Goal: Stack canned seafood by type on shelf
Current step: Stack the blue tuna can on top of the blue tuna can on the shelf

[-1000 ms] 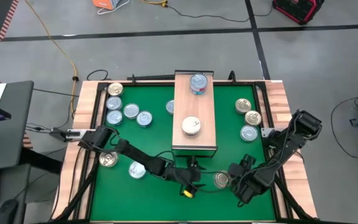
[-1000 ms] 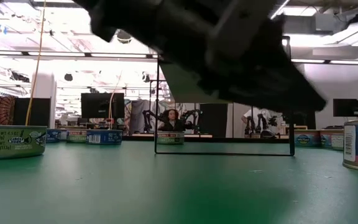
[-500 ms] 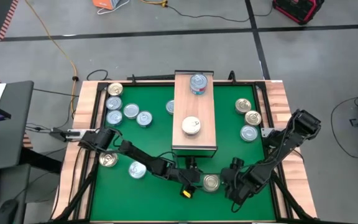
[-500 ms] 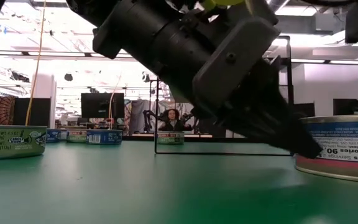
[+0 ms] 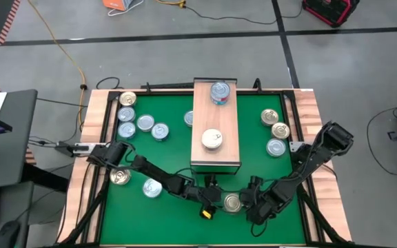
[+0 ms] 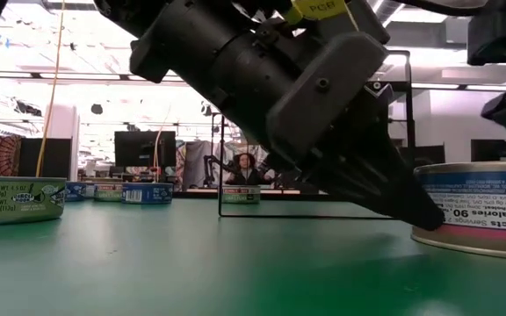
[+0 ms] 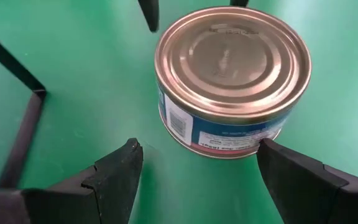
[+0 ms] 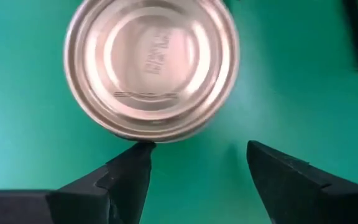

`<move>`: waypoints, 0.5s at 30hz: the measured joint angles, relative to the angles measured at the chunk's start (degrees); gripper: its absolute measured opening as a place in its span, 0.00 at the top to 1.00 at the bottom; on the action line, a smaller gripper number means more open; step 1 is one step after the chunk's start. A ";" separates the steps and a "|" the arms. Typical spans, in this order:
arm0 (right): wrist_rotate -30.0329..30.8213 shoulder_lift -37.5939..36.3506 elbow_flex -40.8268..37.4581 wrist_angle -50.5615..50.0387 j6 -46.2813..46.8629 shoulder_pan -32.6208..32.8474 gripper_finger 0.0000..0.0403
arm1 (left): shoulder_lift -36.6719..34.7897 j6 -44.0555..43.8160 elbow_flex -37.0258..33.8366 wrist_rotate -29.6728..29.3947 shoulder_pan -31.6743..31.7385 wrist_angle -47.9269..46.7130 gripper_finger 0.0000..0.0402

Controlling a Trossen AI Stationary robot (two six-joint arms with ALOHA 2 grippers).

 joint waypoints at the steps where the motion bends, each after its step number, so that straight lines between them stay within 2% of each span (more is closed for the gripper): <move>1: -0.35 0.78 0.00 1.70 -1.16 -0.47 0.28 | 0.00 0.00 -0.02 0.26 -0.13 -0.04 0.25; 8: -0.83 3.72 0.58 6.16 -4.92 -1.69 0.28 | 0.00 0.05 -0.09 0.42 -0.55 -0.95 0.25; 15: 4.09 -0.70 1.66 6.71 -4.86 -1.67 0.28 | -0.90 0.70 -0.09 -0.16 -0.49 -2.73 0.25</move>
